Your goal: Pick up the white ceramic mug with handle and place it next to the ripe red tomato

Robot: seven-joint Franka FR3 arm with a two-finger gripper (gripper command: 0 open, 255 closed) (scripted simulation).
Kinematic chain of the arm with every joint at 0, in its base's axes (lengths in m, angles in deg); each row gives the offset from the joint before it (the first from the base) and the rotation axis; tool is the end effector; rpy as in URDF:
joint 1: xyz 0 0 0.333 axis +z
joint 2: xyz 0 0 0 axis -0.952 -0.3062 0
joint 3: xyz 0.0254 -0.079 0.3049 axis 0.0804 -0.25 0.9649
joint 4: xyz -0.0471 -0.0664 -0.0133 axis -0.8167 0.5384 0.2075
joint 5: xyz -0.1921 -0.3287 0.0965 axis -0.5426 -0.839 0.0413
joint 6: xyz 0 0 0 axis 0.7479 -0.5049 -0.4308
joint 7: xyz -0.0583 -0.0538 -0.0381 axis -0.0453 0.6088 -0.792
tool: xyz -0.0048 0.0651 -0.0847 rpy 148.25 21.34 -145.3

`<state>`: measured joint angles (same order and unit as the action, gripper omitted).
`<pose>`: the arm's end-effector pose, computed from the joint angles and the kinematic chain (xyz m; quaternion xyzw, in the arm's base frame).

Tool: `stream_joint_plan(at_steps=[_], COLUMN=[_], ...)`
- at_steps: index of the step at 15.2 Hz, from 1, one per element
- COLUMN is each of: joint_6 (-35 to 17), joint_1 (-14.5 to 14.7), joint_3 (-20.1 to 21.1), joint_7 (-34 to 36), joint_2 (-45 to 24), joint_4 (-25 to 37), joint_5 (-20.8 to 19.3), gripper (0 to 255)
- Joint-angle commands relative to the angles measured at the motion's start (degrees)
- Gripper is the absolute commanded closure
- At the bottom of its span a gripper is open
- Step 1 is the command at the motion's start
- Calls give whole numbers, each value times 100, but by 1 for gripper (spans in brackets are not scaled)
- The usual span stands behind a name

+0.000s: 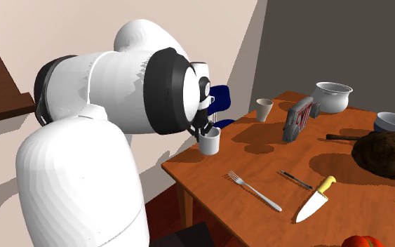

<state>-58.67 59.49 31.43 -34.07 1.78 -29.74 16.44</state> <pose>0.5113 -0.3225 0.3880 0.9964 -0.0777 -0.0321 0.0040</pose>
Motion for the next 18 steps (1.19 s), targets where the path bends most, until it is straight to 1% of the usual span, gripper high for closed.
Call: stream_joint_plan(at_steps=[1,18], joint_6=[145,1367], joint_1=[8,30], joint_3=[-7,-40], joint_7=[16,73], joint_2=[65,387], joint_4=[84,1006], joint_5=[-28,-160], gripper=[255,255])
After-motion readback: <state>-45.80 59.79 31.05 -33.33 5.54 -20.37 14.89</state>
